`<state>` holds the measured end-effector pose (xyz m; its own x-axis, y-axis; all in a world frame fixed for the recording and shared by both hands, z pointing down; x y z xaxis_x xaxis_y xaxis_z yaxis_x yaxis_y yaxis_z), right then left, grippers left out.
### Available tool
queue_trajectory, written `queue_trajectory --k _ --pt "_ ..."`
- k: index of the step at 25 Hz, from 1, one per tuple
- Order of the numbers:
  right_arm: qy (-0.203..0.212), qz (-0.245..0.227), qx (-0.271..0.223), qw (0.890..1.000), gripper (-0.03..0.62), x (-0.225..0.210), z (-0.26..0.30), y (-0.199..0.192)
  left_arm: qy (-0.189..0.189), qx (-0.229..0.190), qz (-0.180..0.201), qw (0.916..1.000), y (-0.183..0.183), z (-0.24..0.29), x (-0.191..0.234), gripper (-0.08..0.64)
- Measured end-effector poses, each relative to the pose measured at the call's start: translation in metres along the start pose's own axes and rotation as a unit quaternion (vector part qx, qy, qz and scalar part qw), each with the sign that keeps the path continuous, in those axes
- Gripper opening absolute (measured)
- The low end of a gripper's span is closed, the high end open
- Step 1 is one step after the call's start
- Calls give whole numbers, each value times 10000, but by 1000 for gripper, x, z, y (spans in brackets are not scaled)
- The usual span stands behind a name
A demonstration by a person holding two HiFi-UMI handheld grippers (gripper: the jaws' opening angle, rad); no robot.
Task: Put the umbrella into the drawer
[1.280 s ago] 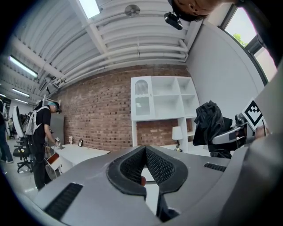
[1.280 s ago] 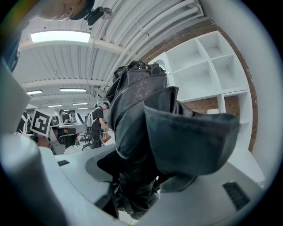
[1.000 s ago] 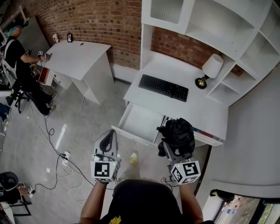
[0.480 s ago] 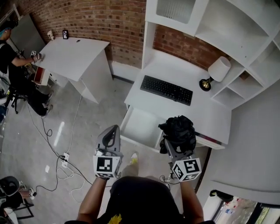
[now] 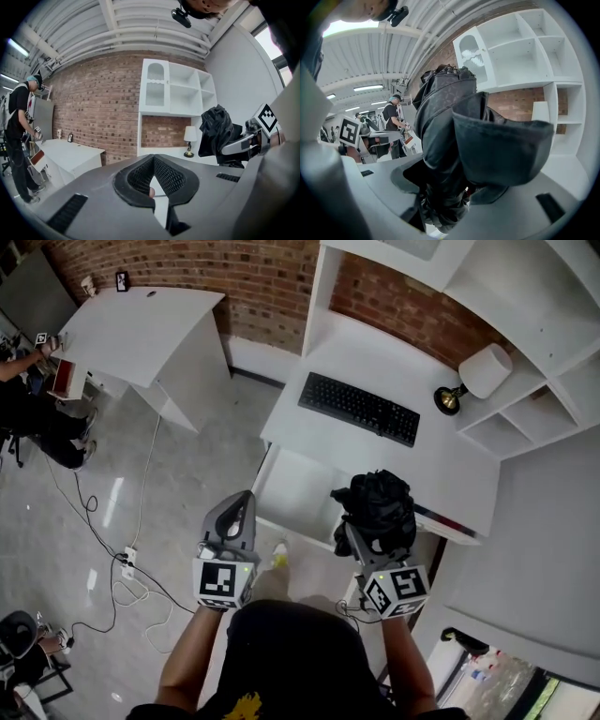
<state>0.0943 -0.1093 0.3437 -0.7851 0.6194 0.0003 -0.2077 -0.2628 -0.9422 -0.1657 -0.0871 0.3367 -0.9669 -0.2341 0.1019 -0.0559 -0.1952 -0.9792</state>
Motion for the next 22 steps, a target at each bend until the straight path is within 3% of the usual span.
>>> queue_trajectory --k 3,13,18,22 --pt "84 214 -63 9997 241 4 12 -2 -60 44 -67 10000 -13 14 4 17" --pt "166 179 403 9989 241 11 49 -36 -300 397 -316 9983 -57 50 7 17" --pt "167 307 653 9973 241 5 67 -60 -446 652 -162 9967 -80 67 6 17" --pt "191 403 822 9956 241 7 81 -78 -418 743 -254 9960 -95 76 13 17"
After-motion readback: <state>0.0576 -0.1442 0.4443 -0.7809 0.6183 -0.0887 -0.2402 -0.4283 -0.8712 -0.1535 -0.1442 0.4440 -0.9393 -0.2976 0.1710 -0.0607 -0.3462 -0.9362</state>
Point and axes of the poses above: the fingertips, and each gripper's own axes: z forward along the fingers, x to its left, y out of its top, the point moved 6 cm from there along -z, backward along the fingers, and after that the axes turned 7 degrees about -z, right-handed, at the moved point
